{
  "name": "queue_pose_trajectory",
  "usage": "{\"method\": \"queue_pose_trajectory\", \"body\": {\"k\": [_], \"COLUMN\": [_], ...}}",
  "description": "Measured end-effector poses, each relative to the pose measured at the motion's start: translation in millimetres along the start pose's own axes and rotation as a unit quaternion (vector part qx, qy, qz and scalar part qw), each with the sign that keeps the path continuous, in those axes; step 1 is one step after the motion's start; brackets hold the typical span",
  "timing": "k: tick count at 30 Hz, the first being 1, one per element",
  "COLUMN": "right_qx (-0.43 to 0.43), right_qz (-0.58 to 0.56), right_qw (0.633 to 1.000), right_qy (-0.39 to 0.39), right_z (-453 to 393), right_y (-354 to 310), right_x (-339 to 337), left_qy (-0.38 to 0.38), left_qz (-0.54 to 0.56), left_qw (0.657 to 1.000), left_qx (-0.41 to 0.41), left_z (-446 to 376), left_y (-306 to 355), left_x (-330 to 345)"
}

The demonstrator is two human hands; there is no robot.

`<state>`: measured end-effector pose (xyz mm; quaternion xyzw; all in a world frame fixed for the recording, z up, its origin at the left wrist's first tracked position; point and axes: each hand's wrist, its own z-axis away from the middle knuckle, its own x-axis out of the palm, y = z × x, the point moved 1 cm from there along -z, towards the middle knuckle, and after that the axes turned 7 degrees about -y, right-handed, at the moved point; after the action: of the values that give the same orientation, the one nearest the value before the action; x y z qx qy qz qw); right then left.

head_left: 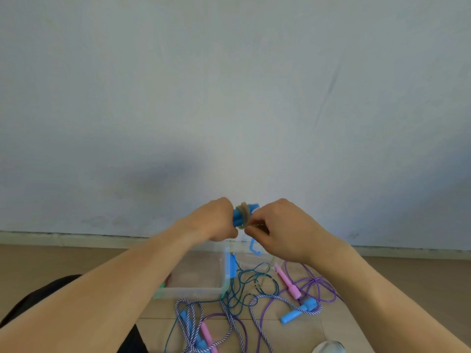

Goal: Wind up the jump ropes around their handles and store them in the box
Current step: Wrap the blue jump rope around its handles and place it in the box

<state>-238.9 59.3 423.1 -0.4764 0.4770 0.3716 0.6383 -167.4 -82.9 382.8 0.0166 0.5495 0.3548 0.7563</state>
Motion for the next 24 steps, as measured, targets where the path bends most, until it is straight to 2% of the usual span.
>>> {"method": "queue_pose_trajectory", "body": {"k": [3,6,10,12,15,18,21,24], "right_qx": [-0.005,0.03,0.089,0.11,0.105,0.108,0.143,0.133], "right_qz": [0.019,-0.064,-0.236,-0.295,-0.377,-0.433,-0.523,-0.568], "right_qw": [1.0,0.997,0.967,0.947,0.912,0.888,0.838,0.811], "right_qy": [-0.007,-0.019,-0.027,-0.062,-0.123,-0.11,-0.065,-0.033], "right_z": [1,1,3,5,7,6,0,-1], "right_y": [3,14,41,50,54,60,65,65], "right_x": [-3,-7,-8,-5,-2,0,0,-4], "left_qy": [-0.059,-0.119,-0.08,-0.062,-0.063,-0.045,-0.046,-0.106], "left_qz": [-0.134,-0.164,-0.151,-0.131,-0.041,0.107,0.285,0.409], "left_qw": [0.988,0.971,0.969,0.966,0.964,0.957,0.926,0.882], "left_qx": [0.05,0.128,0.181,0.213,0.255,0.265,0.245,0.21], "left_z": [4,7,12,12,14,15,12,12], "left_y": [7,14,23,26,28,28,24,17], "left_x": [21,36,24,18,18,13,4,-2]}}
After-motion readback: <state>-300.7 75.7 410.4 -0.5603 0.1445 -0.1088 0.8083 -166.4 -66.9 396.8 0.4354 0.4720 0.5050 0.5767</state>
